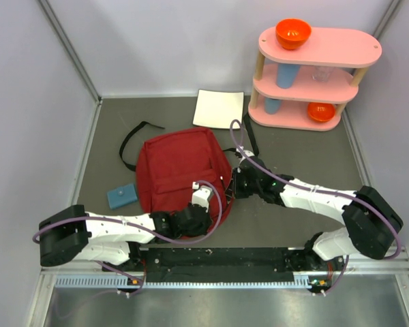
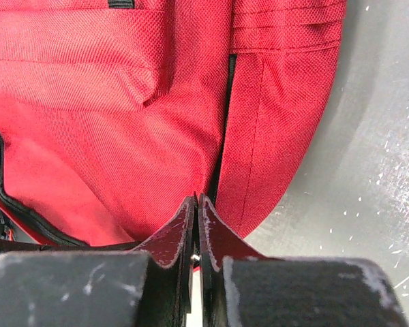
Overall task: Pack the student bag
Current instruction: Zip the student bag at the center of the board.
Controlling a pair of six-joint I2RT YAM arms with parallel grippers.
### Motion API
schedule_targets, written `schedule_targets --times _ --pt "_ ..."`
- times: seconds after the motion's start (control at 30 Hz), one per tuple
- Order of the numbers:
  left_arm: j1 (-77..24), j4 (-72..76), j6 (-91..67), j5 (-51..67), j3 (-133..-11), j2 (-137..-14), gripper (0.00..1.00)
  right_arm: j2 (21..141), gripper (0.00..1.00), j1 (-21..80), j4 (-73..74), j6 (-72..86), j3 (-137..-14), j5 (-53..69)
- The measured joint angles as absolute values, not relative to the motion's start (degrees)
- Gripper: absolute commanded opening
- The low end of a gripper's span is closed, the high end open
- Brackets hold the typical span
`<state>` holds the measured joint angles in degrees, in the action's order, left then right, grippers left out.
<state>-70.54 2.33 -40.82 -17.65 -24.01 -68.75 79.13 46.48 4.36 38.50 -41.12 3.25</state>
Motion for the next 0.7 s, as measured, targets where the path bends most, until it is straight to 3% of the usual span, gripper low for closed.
schedule_targets --times 0.63,0.7 --pt "-70.35 4.97 -38.81 -14.33 -20.08 -61.87 0.00 85.41 0.00 42.33 -5.39 42.11 -41.95 5.21" --pt "-70.32 4.93 -38.83 -14.44 -20.08 -61.87 0.15 85.60 0.00 42.26 -5.91 42.17 -42.13 6.17"
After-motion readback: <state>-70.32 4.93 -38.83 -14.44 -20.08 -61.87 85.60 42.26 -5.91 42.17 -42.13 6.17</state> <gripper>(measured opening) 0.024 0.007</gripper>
